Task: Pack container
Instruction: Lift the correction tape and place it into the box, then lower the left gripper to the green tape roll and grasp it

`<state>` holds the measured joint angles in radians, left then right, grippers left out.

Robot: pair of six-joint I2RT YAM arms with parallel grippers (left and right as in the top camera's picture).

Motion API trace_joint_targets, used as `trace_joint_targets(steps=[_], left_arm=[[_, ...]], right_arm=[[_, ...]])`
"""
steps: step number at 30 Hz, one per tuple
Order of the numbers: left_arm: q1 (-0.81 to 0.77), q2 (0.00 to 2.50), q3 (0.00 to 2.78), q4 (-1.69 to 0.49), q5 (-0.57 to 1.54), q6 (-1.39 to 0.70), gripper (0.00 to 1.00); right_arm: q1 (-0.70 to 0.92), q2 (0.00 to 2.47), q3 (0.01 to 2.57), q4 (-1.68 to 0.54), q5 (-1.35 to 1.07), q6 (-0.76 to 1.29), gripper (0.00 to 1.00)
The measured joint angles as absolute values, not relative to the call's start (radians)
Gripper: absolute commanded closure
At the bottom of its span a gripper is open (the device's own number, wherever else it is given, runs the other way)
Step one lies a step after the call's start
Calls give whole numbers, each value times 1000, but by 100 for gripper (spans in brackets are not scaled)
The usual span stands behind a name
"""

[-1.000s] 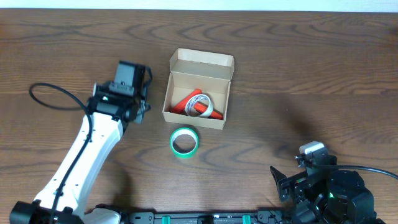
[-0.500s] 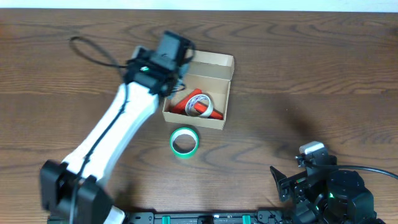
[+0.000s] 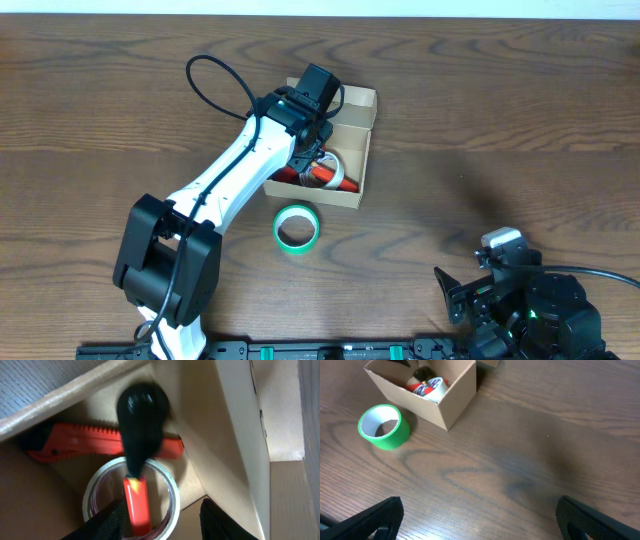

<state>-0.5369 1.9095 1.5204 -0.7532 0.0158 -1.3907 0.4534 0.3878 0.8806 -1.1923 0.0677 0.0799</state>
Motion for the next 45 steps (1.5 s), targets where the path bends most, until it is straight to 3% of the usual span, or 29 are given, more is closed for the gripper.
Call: trace_joint_targets(steps=[2,5,6,15,20,25,31,45], left_arm=[[-537,1909,1521,-752,19,-1388,46],[-537,1903,1521,-778,21,-1378,18],[-537,1896,1521,-807,21,-1382,14],[-537,1623,1522,-1271,-16,-1407,14],[-537,1463,1462,-1341,-30,-1459,16],[-541,1351,1266,-1301,-2,-1538,17],[-618,1327,1065,-1101,43,-1614,16],[-686,1427,887,-864,140,-1808,17]], right_arm=[[453,388,881,-1192,68,80,1],[453,388,881,-1192,68,80,1],[453,388,881,-1192,68,80,1],[453,388,880,-1193,68,80,1],[453,388,880,-1193,68,80,1],[453,388,880,-1192,68,80,1],[453,388,880,-1192,68,80,1],[453,388,880,-1192,68,80,1]])
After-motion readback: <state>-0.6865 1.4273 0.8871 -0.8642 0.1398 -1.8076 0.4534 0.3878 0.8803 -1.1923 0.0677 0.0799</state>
